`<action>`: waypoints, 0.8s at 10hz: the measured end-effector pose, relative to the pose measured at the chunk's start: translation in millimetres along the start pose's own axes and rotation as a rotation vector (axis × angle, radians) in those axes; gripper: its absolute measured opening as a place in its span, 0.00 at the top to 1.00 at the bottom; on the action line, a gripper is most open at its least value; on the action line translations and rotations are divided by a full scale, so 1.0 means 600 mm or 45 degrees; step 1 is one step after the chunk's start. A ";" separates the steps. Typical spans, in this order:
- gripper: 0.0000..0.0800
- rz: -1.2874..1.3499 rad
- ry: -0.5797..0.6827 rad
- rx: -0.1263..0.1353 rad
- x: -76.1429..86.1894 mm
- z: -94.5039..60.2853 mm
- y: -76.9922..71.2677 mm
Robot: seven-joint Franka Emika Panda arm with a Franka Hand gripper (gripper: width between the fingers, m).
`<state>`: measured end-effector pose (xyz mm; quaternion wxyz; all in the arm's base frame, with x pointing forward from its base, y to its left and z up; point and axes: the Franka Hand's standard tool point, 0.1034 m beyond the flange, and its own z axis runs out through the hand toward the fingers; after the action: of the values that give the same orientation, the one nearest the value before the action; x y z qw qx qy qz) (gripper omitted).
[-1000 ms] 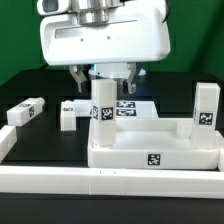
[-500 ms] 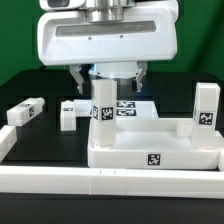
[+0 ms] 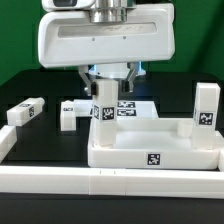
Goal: Assemble desk
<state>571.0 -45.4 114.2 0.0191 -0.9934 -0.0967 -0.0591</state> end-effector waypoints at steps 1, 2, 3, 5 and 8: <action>0.64 0.003 0.003 -0.004 0.000 -0.001 0.004; 0.64 0.005 0.002 -0.004 -0.001 0.000 0.005; 0.64 0.006 0.002 -0.004 -0.001 0.000 0.005; 0.64 0.039 0.002 -0.003 -0.001 0.000 0.006; 0.64 0.407 -0.008 0.014 -0.006 0.000 0.014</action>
Offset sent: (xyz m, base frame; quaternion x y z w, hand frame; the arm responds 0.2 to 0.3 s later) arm 0.0000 0.0000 0.0000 0.0000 0.0000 0.0000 1.0000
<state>569.0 -54.1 113.7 0.0333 -0.9962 0.0620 -0.0519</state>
